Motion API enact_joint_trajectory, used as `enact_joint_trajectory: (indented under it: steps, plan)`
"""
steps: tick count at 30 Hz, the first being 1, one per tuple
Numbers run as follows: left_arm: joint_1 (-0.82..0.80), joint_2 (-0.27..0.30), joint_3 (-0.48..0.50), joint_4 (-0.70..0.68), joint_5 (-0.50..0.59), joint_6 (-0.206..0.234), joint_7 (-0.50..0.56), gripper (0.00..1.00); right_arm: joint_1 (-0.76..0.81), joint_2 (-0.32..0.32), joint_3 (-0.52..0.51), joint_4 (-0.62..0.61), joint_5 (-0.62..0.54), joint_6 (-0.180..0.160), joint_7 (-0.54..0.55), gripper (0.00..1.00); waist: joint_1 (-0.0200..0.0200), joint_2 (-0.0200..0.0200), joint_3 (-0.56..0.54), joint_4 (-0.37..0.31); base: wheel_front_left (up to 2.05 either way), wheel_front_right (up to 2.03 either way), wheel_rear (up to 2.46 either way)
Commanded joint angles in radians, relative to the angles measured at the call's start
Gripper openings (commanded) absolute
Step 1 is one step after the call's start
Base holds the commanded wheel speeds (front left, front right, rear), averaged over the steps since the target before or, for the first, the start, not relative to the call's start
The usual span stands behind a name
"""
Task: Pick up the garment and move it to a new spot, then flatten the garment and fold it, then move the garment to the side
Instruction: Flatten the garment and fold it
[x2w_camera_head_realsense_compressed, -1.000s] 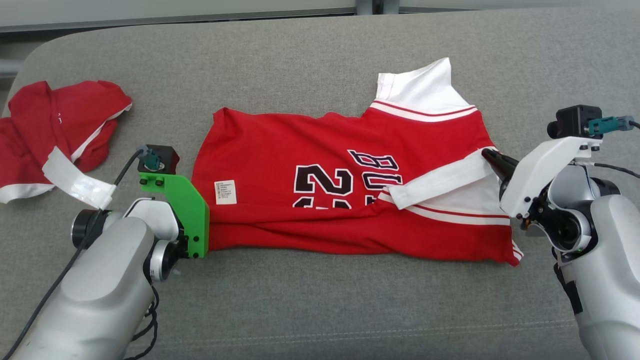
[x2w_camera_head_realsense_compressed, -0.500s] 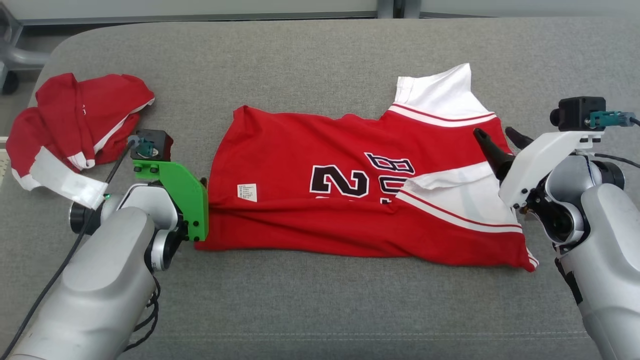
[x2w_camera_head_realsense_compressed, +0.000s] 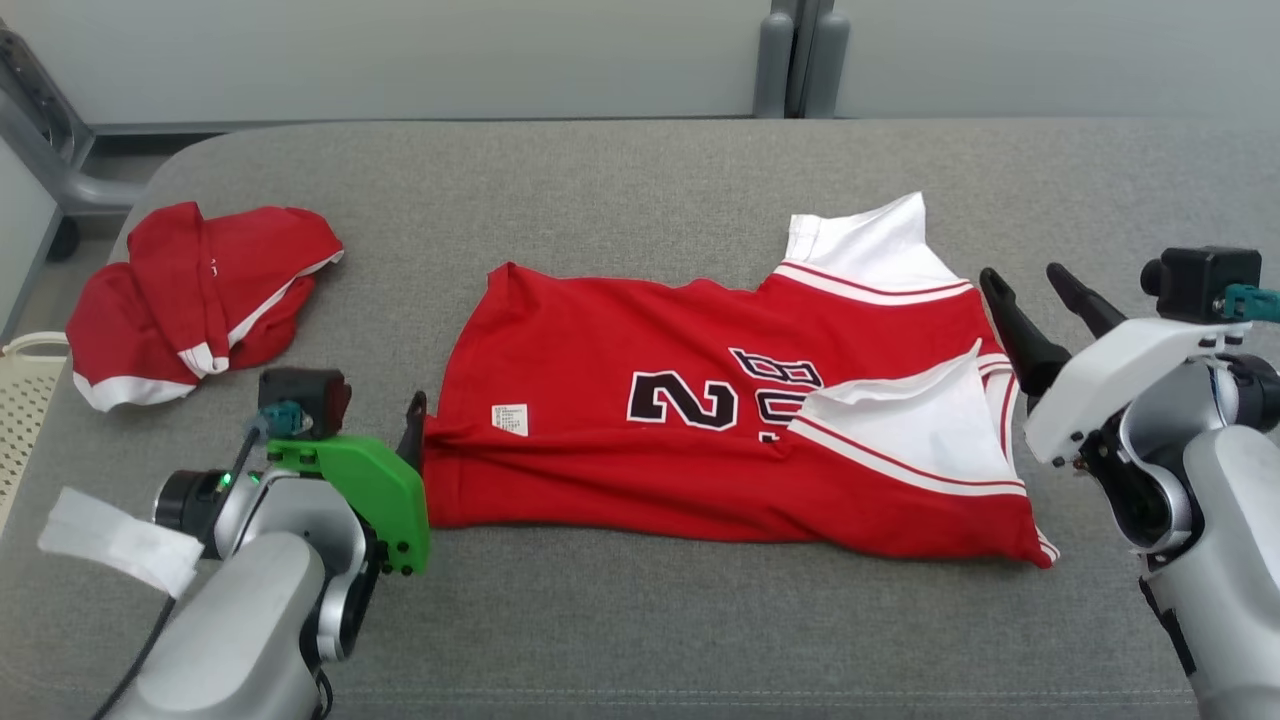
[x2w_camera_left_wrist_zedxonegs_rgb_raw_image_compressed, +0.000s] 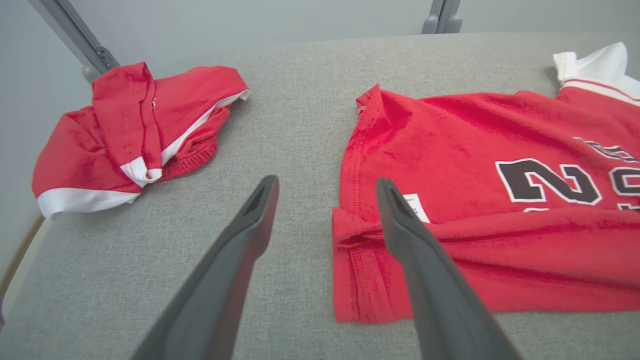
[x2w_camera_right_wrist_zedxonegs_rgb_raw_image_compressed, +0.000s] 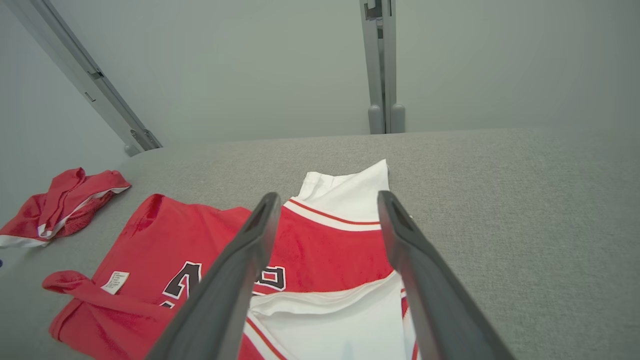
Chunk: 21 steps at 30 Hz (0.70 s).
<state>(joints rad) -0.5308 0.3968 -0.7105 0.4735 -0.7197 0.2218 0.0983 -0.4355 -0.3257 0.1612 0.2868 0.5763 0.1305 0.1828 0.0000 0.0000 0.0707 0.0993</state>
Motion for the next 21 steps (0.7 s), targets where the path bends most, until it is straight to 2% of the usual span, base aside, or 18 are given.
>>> enact_joint_trajectory:
  steps: [1,6,11,16,21]
  plan:
    - [0.033,0.009,0.0,-0.015,0.009,0.012,-0.018,1.0,0.032,-0.002,-0.01,-0.012,-0.024,0.0,-0.009,1.0,0.0,0.0,-0.044,-0.006,0.0,0.0,0.0]
    - [0.155,0.04,-0.003,-0.117,0.036,0.057,-0.128,1.0,0.15,0.035,-0.081,-0.082,-0.117,0.0,0.004,1.0,0.0,0.0,-0.106,-0.018,0.0,0.0,0.0]
    - [0.243,0.047,0.006,-0.167,0.053,0.098,-0.228,1.0,0.246,0.114,-0.172,-0.12,-0.212,0.0,0.008,1.0,0.0,0.0,-0.133,-0.025,0.0,0.0,0.0]
    - [0.307,0.03,0.008,-0.17,0.059,0.125,-0.296,1.0,0.327,0.192,-0.239,-0.125,-0.295,0.0,0.008,1.0,0.0,0.0,-0.153,-0.033,0.0,0.0,0.0]
    - [0.364,0.01,0.021,-0.16,0.043,0.143,-0.33,1.0,0.379,0.24,-0.278,-0.111,-0.334,0.0,0.0,1.0,0.0,0.0,-0.17,-0.039,0.0,0.0,0.0]
